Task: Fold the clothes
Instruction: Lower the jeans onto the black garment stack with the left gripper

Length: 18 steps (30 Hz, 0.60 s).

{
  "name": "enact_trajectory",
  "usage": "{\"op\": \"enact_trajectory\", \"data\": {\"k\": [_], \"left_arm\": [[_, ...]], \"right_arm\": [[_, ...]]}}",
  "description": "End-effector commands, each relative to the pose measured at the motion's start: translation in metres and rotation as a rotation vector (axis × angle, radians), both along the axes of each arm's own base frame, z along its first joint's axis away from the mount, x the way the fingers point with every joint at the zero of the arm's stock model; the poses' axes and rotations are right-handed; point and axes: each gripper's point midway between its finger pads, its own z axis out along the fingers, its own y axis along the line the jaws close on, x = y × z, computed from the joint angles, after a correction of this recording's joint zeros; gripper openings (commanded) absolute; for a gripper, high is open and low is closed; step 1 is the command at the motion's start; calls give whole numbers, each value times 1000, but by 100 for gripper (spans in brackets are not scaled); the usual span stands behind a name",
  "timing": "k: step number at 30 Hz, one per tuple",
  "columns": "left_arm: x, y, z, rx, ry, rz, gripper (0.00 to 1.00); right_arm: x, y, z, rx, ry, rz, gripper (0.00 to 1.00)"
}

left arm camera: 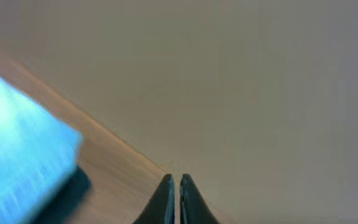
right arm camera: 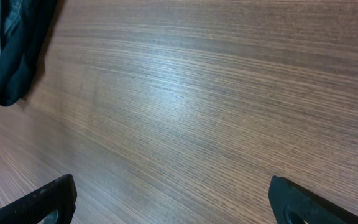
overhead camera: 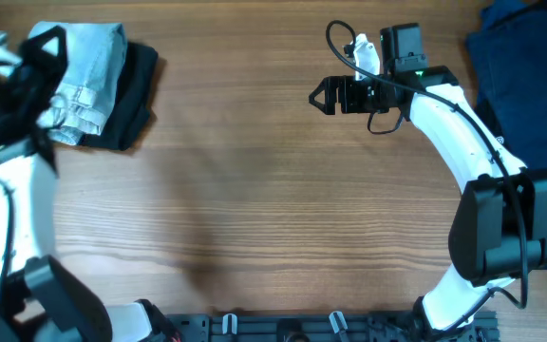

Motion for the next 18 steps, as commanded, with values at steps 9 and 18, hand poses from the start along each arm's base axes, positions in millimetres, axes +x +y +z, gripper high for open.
{"op": "enact_trajectory", "data": {"k": [9,18], "left_arm": [[64,43,-75,758,117,253,4],[92,83,-85,766,302,179,9]], "right_arm": [[-2,-1,5,6,8,-18,100],[-4,0,5,16,24,-30,100]]}}
